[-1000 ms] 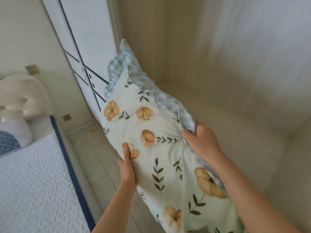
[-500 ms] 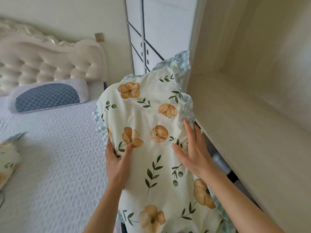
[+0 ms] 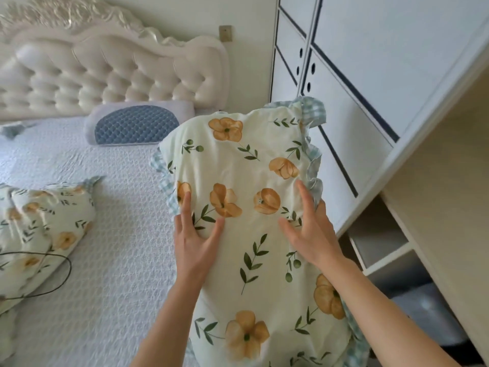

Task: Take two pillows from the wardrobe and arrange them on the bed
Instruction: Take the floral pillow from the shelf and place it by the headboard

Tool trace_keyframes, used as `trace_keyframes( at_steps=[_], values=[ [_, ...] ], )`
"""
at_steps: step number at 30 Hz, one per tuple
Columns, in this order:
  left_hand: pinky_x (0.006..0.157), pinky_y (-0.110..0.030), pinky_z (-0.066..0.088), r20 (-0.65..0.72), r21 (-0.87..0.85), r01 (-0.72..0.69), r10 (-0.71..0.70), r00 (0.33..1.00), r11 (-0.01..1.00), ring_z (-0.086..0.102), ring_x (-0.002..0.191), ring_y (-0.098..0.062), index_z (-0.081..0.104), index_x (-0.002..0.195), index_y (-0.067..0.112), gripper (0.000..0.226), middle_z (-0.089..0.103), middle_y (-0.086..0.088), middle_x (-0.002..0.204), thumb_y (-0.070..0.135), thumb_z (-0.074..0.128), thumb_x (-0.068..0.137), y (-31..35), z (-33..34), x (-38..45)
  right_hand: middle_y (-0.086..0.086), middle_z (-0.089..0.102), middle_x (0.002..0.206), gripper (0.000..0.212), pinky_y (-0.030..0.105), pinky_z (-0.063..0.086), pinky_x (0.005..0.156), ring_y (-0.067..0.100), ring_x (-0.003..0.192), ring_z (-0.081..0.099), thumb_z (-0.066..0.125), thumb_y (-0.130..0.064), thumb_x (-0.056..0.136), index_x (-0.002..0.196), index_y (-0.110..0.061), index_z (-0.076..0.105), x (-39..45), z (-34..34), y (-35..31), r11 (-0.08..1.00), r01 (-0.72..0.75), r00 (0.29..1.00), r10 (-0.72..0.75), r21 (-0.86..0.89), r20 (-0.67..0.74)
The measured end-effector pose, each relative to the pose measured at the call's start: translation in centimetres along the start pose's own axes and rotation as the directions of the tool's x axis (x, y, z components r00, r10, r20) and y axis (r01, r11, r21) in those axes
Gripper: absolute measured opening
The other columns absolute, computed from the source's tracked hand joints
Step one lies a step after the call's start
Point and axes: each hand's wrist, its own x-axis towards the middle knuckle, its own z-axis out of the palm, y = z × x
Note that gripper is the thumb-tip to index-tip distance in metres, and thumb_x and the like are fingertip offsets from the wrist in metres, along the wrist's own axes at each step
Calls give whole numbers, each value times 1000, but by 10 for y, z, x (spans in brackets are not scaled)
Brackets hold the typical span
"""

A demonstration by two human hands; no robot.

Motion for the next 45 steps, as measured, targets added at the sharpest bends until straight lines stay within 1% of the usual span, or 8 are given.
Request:
trace_keyframes(
  at_steps=[5,8,15,19,26,31,36,45],
  values=[
    [96,-51,47,9,57,42,-43,999,997,49,115,-23,11,142,70,92,35,10,120,67,69,70,-17,-8,48,11,28,151,84,45,41,98,30,131,40,54,-61,83,145,-52,0,49,33,-12,999,21,999,-22,29,39],
    [92,-48,48,-14,66,74,-73,997,995,50,113,-23,14,142,68,92,35,7,122,68,68,68,-26,-10,71,8,33,148,79,45,41,98,29,131,40,54,-62,82,144,-56,4,72,49,-20,998,22,999,-25,57,46],
    [88,-41,45,-63,76,99,-94,994,992,49,106,-17,16,143,65,89,35,7,122,59,73,75,-41,-5,120,7,38,145,75,41,40,100,25,131,37,57,-55,84,143,-56,11,129,76,-30,994,25,997,-33,111,76],
    [81,-37,44,-114,101,109,-97,989,989,47,96,-2,16,143,64,88,36,8,116,59,72,75,-39,9,154,9,41,141,75,47,38,103,25,129,36,57,-53,84,145,-51,13,170,84,-28,995,41,995,-49,93,82],
    [79,-37,44,-199,117,127,-102,975,985,50,92,-10,19,144,60,86,38,5,116,56,73,77,-24,53,234,4,26,149,73,41,32,109,21,137,28,58,-51,85,145,-50,16,270,99,-11,987,88,992,-98,134,73],
    [76,-34,42,-247,134,145,-109,963,980,47,87,-1,20,145,58,86,38,4,111,51,74,78,-6,87,292,1,18,156,69,38,32,109,19,141,24,57,-43,89,147,-46,19,344,101,3,983,139,984,-151,121,94],
    [83,-42,48,-254,161,174,-130,958,971,52,97,-20,19,147,55,85,39,2,112,51,72,80,9,113,346,5,18,157,70,40,35,108,24,137,29,58,-37,88,148,-39,22,409,106,11,987,129,980,-141,94,141],
    [86,-46,50,-275,149,252,-204,939,956,54,100,-22,24,143,57,79,40,2,114,51,71,79,-1,141,457,2,25,153,66,47,39,105,22,136,32,59,-35,87,144,-39,27,523,146,10,984,121,970,-145,134,195]
  ],
)
